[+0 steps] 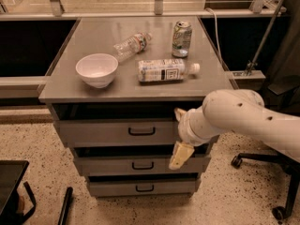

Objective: Open top drawer

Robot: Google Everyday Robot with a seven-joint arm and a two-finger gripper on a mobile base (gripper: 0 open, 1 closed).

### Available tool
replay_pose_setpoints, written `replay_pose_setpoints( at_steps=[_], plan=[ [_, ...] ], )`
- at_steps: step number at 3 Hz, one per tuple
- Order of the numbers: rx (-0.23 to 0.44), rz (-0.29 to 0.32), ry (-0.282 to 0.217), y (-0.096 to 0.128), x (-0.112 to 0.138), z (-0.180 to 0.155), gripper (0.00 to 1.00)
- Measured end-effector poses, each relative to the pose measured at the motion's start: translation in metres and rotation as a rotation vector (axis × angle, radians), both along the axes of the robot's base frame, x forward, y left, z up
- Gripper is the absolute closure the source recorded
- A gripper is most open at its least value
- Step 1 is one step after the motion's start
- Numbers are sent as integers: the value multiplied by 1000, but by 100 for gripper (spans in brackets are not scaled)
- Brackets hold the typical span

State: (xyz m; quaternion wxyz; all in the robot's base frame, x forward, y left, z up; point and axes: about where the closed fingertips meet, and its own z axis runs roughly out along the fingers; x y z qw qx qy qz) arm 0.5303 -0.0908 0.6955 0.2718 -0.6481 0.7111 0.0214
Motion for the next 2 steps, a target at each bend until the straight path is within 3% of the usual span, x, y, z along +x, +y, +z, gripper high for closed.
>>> replay_pose_setpoints(
  at_steps=[1,2],
  plan=[
    [-8,6,-13,-7,6,47,0],
    [-10,9,-6,-7,6,51,0]
  ],
)
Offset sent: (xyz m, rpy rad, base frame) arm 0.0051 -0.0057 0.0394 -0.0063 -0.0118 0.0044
